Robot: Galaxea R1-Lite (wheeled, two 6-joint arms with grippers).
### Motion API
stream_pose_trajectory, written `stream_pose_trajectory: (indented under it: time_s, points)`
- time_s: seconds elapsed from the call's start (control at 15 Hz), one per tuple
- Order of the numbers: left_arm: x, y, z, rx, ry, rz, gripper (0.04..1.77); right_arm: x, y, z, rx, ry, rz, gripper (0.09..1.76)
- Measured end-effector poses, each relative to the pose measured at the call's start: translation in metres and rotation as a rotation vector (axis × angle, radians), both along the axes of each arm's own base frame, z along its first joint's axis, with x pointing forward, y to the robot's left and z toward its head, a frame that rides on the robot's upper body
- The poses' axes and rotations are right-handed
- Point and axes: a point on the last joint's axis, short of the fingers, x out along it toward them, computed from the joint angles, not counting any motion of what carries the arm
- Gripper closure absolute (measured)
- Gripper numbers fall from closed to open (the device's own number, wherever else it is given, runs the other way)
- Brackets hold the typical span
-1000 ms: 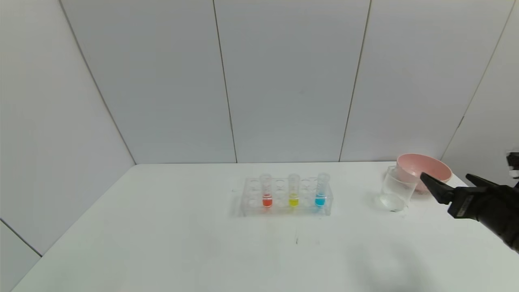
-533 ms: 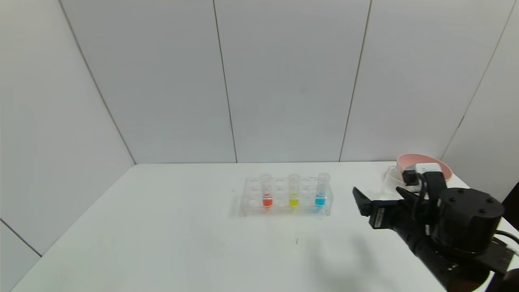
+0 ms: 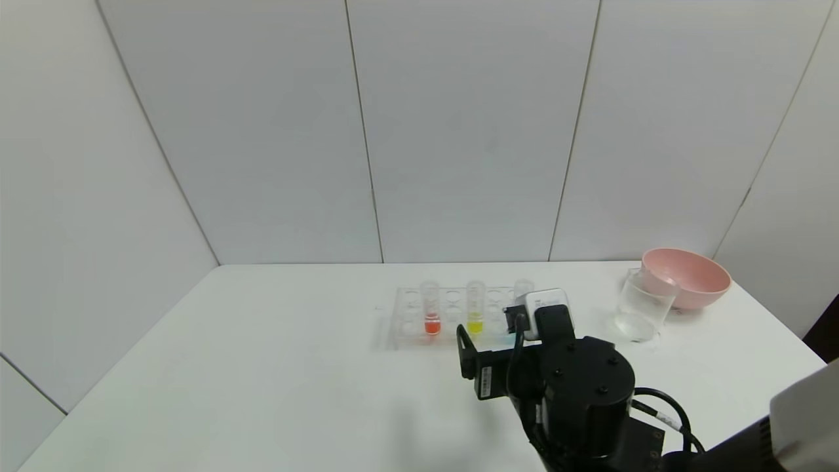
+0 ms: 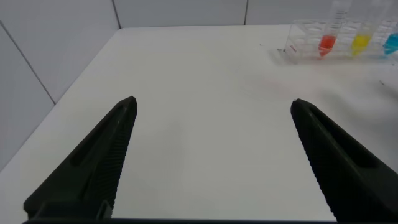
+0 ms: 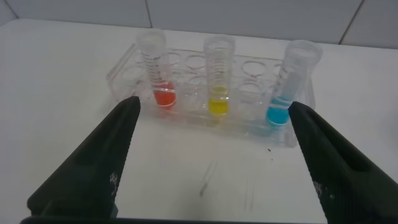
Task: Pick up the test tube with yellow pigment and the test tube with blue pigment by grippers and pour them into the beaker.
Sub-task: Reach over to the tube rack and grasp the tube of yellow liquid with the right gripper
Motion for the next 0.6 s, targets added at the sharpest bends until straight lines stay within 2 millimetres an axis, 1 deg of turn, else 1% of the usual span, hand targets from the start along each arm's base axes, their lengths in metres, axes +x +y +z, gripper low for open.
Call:
stream_pose_trajectory:
  time_s: [0.2, 0.47, 0.6]
  points:
    - [0.000, 0.000, 0.000, 0.000, 0.000, 0.000, 0.05, -0.003, 0.012, -0.010, -0.014, 0.010, 0.017, 0.14]
    - [0.000, 0.000, 0.000, 0.000, 0.000, 0.000, 0.05, 0.000, 0.015, -0.020, -0.031, 0.024, 0.017, 0.14]
    - [0.000, 0.000, 0.000, 0.000, 0.000, 0.000, 0.05, 0.004, 0.017, -0.021, -0.027, 0.021, 0.010, 0.14]
